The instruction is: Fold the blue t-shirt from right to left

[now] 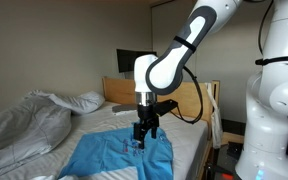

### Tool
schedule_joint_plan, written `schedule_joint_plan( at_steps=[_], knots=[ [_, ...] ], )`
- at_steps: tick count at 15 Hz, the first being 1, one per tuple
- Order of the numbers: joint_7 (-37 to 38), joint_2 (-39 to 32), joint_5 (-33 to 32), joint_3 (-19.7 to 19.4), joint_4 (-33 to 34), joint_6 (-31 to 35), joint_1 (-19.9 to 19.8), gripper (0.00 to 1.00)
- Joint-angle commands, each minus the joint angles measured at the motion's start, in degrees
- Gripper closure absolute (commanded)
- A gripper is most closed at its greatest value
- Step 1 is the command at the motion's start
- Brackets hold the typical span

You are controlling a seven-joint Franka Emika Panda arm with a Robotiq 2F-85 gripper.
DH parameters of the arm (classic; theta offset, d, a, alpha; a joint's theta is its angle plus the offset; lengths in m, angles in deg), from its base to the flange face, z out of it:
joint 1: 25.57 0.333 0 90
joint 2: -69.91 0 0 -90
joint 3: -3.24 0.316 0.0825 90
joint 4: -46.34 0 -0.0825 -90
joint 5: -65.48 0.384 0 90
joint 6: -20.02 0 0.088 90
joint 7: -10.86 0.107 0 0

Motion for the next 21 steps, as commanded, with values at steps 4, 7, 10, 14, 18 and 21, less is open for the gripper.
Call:
schedule_joint_plan(
  at_steps=[4, 7, 10, 14, 18, 21],
  knots=[
    [-1.1, -1.0, -0.5, 0.1, -0.9, 2.9, 1.0, 0.0],
    [5.3, -4.9, -5.9, 0.8, -4.4, 15.6, -0.2, 0.0],
    [16.6, -12.8, -20.0, -1.2, -5.7, 26.9, -2.2, 0.0],
    [25.1, -26.1, -29.8, -8.7, -1.8, 33.0, 1.1, 0.0],
    [22.2, -38.7, -27.0, -4.8, 2.7, 38.2, -2.4, 0.0],
    [15.7, -43.6, -17.6, -4.7, 5.6, 39.4, 1.5, 0.0]
  ],
)
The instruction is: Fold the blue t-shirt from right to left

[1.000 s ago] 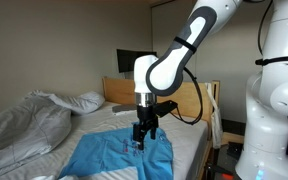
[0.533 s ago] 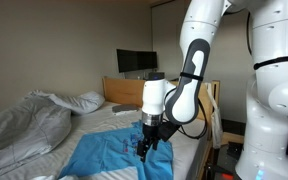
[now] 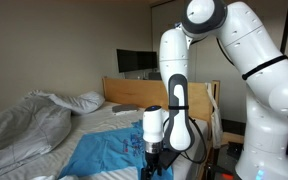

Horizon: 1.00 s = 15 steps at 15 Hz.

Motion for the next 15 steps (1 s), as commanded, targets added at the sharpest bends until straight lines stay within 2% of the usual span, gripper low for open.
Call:
schedule_joint_plan(
  at_steps=[1, 5, 6, 7, 8, 9, 12, 15],
  knots=[
    [-7.4, -5.7, 10.4, -0.2, 3.6, 2.3, 4.3, 0.0],
    [-8.6, -6.1, 17.5, -12.2, 6.1, -0.4, 21.9, 0.0],
    [-4.8, -6.8, 14.4, -16.2, 6.9, -1.1, 26.3, 0.0],
    [-4.5, -7.3, 14.6, -19.8, 7.4, -2.1, 30.9, 0.0],
    [-7.3, -7.7, 18.5, -23.0, 7.8, -3.4, 35.3, 0.0],
    [-7.0, -8.2, 18.6, -25.7, 7.9, -4.2, 38.2, 0.0],
    [-6.7, -8.7, 19.5, -28.9, 7.8, -7.0, 41.4, 0.0],
    [-7.5, -8.8, 19.6, -27.5, 7.5, -8.8, 38.5, 0.0]
  ],
)
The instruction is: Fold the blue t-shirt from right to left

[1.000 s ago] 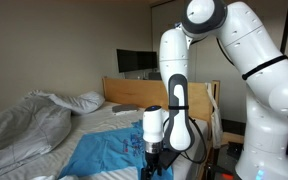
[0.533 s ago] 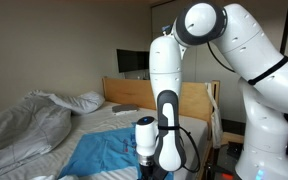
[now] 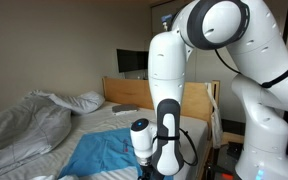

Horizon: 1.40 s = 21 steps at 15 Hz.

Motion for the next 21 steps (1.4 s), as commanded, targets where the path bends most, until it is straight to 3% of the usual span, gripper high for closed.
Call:
schedule_joint_plan(
  at_steps=[1, 5, 7, 13, 16, 18, 21],
  knots=[
    [-1.8, -0.8, 1.5, 0.8, -0.4, -1.8, -2.6, 0.0],
    [-2.5, -1.9, 1.0, 2.3, 0.0, -2.2, -6.1, 0.0],
    [-3.0, -2.3, 0.7, 3.2, 0.6, -2.1, -7.2, 0.26],
    [-5.7, -1.8, -0.8, 4.6, 1.3, -3.5, -8.8, 0.66],
    [-6.2, -1.4, -1.3, 3.4, 1.1, -4.4, -7.8, 0.84],
    [-5.9, -1.1, -1.8, 1.8, 0.9, -5.8, -6.4, 0.92],
    [-4.6, -0.1, -3.1, -1.1, 0.5, -8.6, -3.9, 0.96]
  ],
)
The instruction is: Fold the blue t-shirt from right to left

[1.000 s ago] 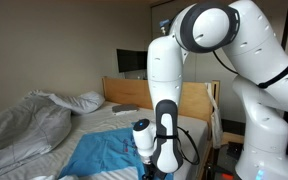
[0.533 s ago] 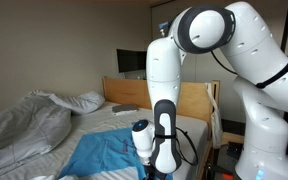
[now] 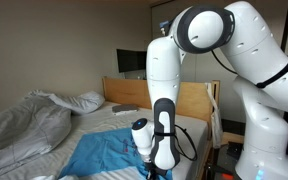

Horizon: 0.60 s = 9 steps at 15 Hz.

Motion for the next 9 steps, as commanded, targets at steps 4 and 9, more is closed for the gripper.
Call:
schedule_joint_plan(
  at_steps=[4, 9],
  knots=[
    [-2.6, 5.1, -6.8, -2.5, -1.4, -10.0, 3.3, 0.89],
    [-12.8, 14.0, -11.5, 4.6, -2.8, -16.1, -8.1, 0.9]
  ],
)
